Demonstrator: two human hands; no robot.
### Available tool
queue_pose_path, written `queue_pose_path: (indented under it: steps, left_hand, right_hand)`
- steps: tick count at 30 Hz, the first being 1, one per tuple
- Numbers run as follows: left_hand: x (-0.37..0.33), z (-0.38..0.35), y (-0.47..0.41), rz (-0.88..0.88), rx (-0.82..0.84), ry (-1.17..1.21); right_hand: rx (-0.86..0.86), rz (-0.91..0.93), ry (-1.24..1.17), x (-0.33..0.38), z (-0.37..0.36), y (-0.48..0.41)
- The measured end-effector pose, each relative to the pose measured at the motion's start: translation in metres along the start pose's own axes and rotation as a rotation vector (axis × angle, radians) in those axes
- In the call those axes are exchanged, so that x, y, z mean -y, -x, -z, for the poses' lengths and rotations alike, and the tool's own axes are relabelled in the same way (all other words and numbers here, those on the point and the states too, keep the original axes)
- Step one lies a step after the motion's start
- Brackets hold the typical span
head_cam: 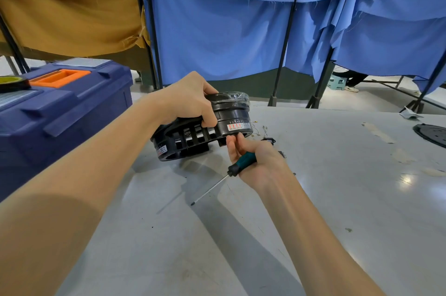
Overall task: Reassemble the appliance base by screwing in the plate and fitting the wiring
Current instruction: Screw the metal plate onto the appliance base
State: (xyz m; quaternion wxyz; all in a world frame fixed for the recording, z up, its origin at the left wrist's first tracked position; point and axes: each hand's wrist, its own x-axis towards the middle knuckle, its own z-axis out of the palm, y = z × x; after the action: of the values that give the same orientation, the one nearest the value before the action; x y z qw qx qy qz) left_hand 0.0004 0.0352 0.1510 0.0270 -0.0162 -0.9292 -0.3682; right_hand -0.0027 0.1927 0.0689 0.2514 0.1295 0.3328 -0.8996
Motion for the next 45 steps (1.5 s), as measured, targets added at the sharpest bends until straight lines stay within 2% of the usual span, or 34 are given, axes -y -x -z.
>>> queue_pose_path:
  steps: [10, 18, 24, 34, 45]
  left_hand:
    - [0.006, -0.023, 0.01, -0.092, -0.078, -0.101]
    - [0.026, -0.052, 0.023, -0.139, -0.135, -0.23]
    - [0.038, -0.073, 0.034, -0.195, -0.198, -0.432]
    - [0.059, -0.095, 0.051, -0.202, -0.152, -0.517]
    - [0.072, -0.111, 0.061, -0.237, -0.115, -0.539]
  right_hand:
    - [0.045, -0.119, 0.029, 0.011, 0.019, 0.007]
    - [-0.018, -0.227, 0.138, 0.01, 0.036, 0.008]
    - [-0.049, -0.298, 0.114, 0.001, 0.053, 0.005]
    - [0.04, -0.371, -0.125, -0.012, 0.079, 0.001]
    - [0.006, -0.416, -0.077, -0.02, 0.075, 0.012]
